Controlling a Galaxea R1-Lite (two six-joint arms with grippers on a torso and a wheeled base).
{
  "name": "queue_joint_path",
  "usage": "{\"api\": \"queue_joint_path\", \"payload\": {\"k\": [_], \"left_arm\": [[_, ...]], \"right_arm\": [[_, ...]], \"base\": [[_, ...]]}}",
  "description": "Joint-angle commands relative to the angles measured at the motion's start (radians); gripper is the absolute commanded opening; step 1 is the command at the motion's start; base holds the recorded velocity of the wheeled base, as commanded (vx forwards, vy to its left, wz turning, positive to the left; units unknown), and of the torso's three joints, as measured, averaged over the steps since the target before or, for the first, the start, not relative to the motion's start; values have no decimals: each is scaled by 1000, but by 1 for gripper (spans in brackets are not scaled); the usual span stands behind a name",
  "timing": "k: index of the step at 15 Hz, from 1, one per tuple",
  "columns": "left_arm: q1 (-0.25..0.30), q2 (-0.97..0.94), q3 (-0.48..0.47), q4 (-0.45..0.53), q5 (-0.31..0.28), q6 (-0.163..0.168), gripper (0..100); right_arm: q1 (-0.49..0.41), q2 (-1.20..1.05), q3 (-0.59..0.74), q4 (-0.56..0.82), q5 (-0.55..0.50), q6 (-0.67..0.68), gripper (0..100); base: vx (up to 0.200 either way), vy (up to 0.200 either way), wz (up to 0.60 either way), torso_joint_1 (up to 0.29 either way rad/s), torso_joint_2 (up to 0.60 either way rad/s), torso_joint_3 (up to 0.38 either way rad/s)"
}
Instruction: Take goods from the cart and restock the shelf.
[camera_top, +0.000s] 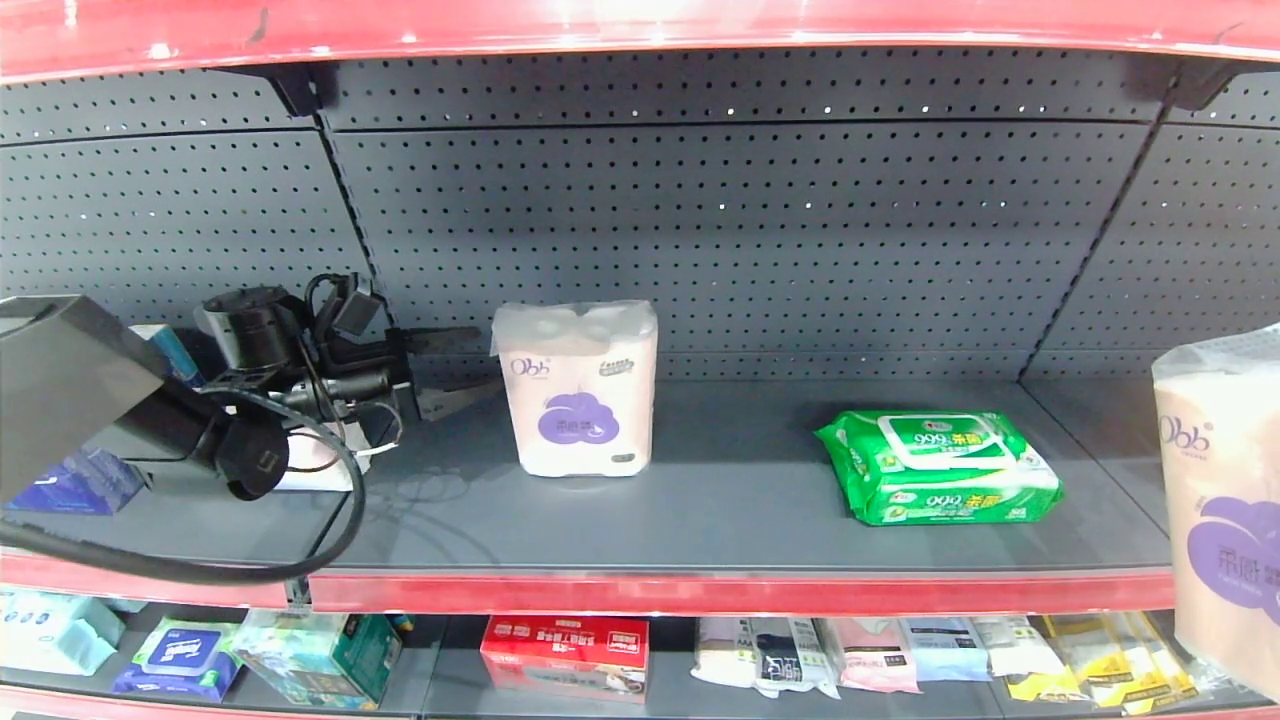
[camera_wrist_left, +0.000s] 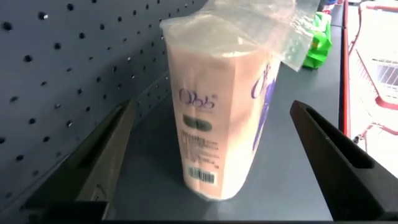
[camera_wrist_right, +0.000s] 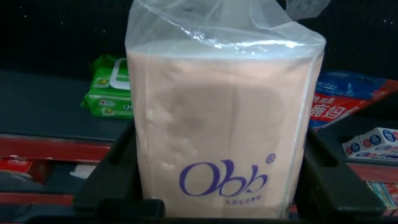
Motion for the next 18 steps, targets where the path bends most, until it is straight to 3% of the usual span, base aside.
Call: {"api": "queue_joint_path", "payload": {"k": [1,5,7,13,18], "left_arm": [[-4,26,-47,-2,0,-1,100],[-27,54,-87,0,0,-4,100],[-39,55,-89,-2,0,-28,100],[-62,71,-93,-2,2,-28,100],[-74,123,-164,-3,12,-27,100]], "right_arm": [[0,2,-1,0,0,-5,0],[0,2,-1,0,0,-5,0],[0,2,0,0,0,-5,0],[0,8,-3,0,0,-7,0],[0,6,-3,0,0,-7,0]], "base": [[0,0,0,0,0,0],[0,0,0,0,0,0],[0,0,0,0,0,0],[0,0,0,0,0,0],[0,0,0,0,0,0]]}}
